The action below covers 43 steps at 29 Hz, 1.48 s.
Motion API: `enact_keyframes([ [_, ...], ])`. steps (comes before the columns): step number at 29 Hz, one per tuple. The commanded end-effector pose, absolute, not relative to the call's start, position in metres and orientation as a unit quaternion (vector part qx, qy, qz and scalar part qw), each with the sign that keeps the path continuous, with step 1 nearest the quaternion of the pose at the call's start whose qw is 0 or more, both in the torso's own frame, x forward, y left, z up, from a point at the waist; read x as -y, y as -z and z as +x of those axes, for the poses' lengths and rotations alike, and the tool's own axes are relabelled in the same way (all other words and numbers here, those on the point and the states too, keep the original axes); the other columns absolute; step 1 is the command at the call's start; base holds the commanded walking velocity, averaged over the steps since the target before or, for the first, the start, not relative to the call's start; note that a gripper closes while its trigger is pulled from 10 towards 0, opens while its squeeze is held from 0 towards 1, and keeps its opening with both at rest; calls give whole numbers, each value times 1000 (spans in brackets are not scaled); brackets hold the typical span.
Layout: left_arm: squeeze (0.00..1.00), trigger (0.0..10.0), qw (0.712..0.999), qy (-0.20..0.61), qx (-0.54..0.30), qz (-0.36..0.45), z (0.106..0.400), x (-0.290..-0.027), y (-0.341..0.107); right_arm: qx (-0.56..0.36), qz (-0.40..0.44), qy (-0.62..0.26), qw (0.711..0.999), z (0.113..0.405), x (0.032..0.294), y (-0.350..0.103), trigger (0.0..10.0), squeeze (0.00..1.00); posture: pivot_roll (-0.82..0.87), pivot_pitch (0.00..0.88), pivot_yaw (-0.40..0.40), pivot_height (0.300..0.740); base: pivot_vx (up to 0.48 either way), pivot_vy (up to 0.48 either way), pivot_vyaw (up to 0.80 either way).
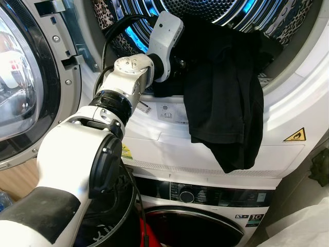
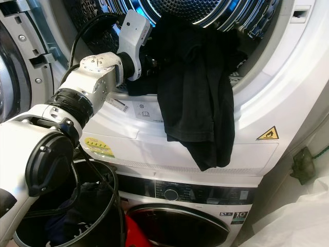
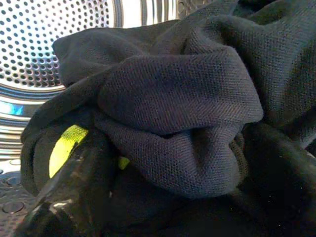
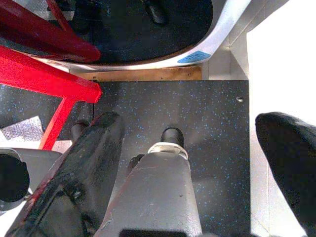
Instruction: Clothes washing
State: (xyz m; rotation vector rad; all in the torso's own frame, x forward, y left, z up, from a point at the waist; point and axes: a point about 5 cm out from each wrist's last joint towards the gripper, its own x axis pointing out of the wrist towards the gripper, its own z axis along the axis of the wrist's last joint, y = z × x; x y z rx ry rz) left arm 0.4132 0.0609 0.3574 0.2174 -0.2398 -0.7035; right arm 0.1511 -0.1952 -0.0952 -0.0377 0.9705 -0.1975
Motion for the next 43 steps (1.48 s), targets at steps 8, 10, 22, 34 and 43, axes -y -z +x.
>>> enact_keyframes([
  [8, 1000, 10000, 889, 424, 87, 147, 410, -72, -348, -470, -15, 83, 878, 152, 188, 96, 10000, 0, -118, 0, 111, 740, 0, 0, 0],
  [10, 0, 10000, 880, 438, 103, 150, 407, -76, -357, -470, -14, 81, 879, 152, 187, 96, 10000, 0, -116, 0, 110, 740, 0, 0, 0],
  [22, 0, 10000, 851, 486, 124, 159, 401, -87, -366, -462, -21, 57, 885, 160, 180, 94, 10000, 0, -80, 0, 91, 740, 0, 0, 0],
  [34, 0, 10000, 857, 478, 115, 155, 404, -89, -353, -453, -38, -117, 883, 168, 191, 86, 10000, 0, -68, 0, 51, 740, 0, 0, 0],
  [43, 0, 10000, 855, 481, 129, 144, 403, -86, -359, -426, -3, -356, 832, 160, 199, 71, 10000, 0, -79, 0, 40, 740, 0, 0, 0],
])
